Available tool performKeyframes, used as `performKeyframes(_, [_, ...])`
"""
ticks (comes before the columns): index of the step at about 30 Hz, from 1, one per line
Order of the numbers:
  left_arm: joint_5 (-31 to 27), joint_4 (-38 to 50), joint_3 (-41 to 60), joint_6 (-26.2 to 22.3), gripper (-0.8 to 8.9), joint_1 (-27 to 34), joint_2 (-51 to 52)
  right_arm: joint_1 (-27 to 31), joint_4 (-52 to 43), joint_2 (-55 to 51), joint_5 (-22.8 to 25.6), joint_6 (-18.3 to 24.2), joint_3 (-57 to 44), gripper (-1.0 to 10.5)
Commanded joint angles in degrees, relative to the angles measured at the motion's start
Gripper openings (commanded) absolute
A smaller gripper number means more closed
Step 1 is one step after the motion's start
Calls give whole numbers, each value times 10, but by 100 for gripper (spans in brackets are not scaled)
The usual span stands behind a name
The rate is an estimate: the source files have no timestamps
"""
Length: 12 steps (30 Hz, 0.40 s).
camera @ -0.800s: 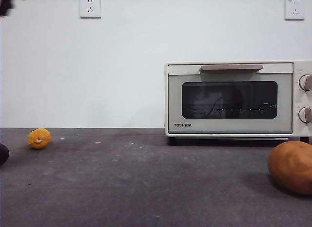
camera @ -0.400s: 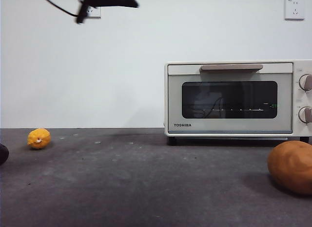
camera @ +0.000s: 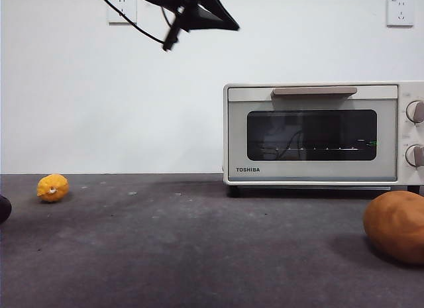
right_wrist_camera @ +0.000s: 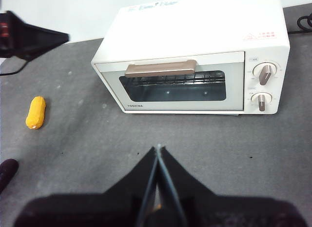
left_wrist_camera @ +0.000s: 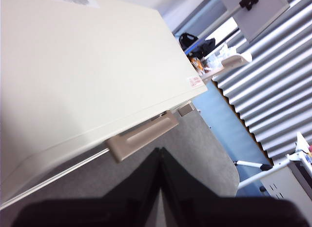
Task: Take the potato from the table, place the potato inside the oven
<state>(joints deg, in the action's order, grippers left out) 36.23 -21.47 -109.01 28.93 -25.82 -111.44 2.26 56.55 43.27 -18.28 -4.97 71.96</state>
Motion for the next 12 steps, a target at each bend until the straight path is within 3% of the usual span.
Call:
performKeyframes(1, [2,-5,-33,-10,-5,-8,-30,0,13,17,-2,7,25,1])
performKeyframes(9, [-3,-3,-103,-13,-5,-31,-95,0,77,75,-2,8,89,1])
performKeyframes(12, [-15,-3,-111,-40,-5,-39,-104,0,90,87,-2,8,94,1])
